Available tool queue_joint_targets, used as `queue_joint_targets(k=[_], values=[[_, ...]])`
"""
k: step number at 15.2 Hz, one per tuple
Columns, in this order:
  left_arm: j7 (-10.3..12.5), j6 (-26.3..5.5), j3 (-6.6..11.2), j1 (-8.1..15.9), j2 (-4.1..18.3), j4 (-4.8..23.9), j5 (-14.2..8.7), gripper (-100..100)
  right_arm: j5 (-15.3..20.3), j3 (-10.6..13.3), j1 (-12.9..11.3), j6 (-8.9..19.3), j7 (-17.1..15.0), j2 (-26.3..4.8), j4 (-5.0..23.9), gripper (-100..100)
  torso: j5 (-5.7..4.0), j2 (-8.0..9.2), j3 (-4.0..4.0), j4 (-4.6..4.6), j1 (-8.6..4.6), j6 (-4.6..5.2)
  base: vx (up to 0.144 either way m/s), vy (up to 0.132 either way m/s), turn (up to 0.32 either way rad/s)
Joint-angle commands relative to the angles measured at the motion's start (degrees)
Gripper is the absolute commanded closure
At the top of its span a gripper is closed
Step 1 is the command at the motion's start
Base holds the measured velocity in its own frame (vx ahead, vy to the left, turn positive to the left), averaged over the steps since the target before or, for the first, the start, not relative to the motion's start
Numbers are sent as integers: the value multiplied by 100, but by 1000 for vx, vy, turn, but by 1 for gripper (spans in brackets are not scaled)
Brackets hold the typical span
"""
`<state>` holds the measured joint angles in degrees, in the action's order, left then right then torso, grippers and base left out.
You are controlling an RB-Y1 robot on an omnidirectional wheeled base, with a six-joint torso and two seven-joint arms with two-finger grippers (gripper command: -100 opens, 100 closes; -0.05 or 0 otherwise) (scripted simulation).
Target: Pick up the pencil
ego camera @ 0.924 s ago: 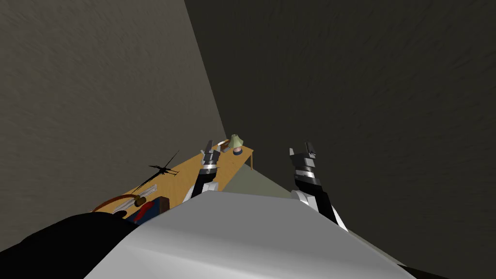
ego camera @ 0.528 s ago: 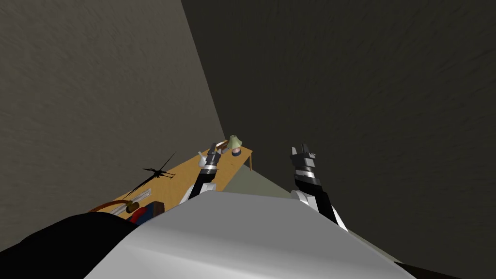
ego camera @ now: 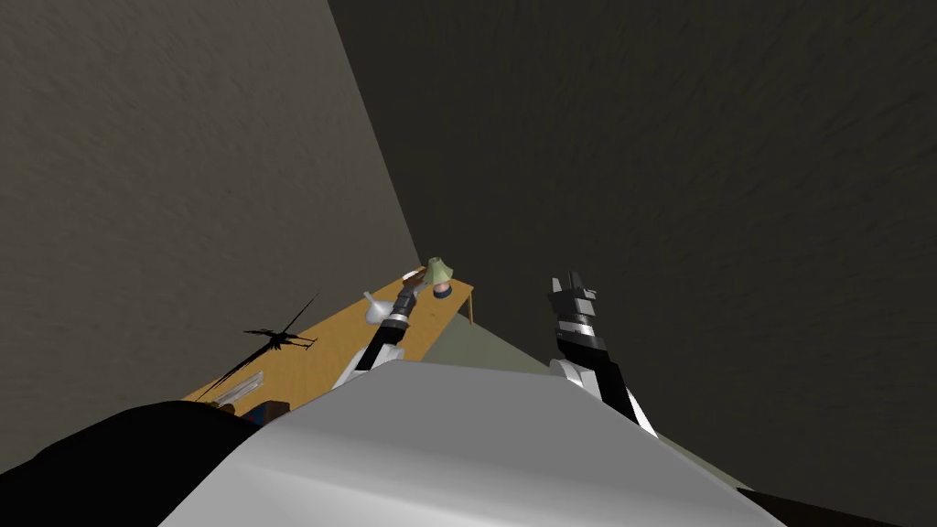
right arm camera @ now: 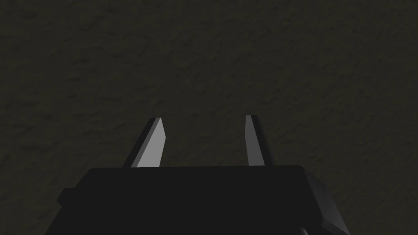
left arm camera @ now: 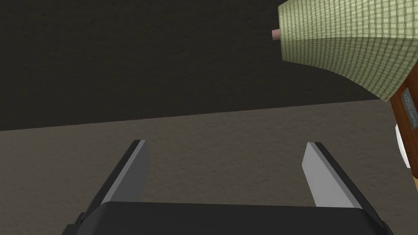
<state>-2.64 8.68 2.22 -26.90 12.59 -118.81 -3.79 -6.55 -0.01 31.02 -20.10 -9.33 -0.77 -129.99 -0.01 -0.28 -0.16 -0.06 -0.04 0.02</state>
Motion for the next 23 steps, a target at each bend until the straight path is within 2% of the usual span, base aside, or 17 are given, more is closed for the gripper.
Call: queue_joint_targets(k=[1,4,5,6,7,8,10,11,13,14,16,17,18,19,21,22,23], values=[[-164,-235,30,2,98,119,-126,-100,0,0,0,0,0,0,0,0,0,0,0,0,0,0,61,-17,-66],[-549,-641,118,68,339,519,-463,-100,0,0,0,0,0,0,0,0,-1,-3,-2,-1,-4,-1,70,-24,-76],[-549,-709,118,68,339,519,-463,-100,0,0,0,0,0,0,0,0,-1,-4,-2,-1,-4,-1,67,-17,-64],[-755,-936,165,104,459,691,-643,-100,0,0,0,0,0,0,0,0,-1,-4,-2,-1,-2,-1,72,-17,-86],[-755,-962,165,104,459,733,-643,-100,0,0,0,0,0,0,0,0,0,-4,-3,-2,-2,-1,72,-18,-67],[-958,-1135,214,141,577,943,-829,-100,0,0,0,0,0,0,0,0,-1,-5,-3,-1,-2,-1,76,-18,-73],[-968,-1224,214,141,577,955,-829,-100,0,0,0,0,0,0,0,0,0,-7,-4,-2,-2,-1,65,-13,-52],[-1188,-1404,264,179,694,1184,-1022,-100,0,0,0,0,0,0,0,0,-1,-2,-1,-1,-1,-2,65,-11,-61],[-1188,-1495,264,179,694,1184,-1022,-100,0,0,0,0,0,0,0,0,-1,-1,-1,-1,0,-2,56,-8,-47],[-1414,-1683,316,218,809,1419,-1219,-100,0,0,0,0,0,0,0,0,0,3,1,0,1,-2,52,-13,-72],[-1414,-1772,316,218,809,1419,-1219,-100,0,0,0,0,0,0,0,0,0,2,1,0,-2,0,50,-12,-54],[-1645,-1982,368,257,923,1660,-1420,-100,0,0,0,0,0,0,0,0,-1,5,3,1,-2,-2,59,-18,-64],[-1645,-2056,368,257,923,1660,-1420,-100,0,0,0,0,0,0,0,0,0,3,1,0,-3,-1,70,-16,-74],[-1837,-2186,421,297,1035,1904,-1625,-100,0,0,0,0,0,0,0,0,-1,0,0,0,-3,-1,87,-14,-116],[-1879,-2344,421,297,1035,1904,-1625,-100,0,0,0,0,0,0,0,0,-1,-6,-4,-2,-1,-1,66,-9,-48],[-2108,-2498,475,338,1145,2152,-1832,-100,0,0,0,0,0,0,0,0,-1,-1,-1,-1,-1,-3,60,-8,-63],[-2116,-2616,475,338,1145,2152,-1832,-100,0,0,0,0,0,0,0,0,-1,0,0,0,-1,-2,68,-12,-72]])
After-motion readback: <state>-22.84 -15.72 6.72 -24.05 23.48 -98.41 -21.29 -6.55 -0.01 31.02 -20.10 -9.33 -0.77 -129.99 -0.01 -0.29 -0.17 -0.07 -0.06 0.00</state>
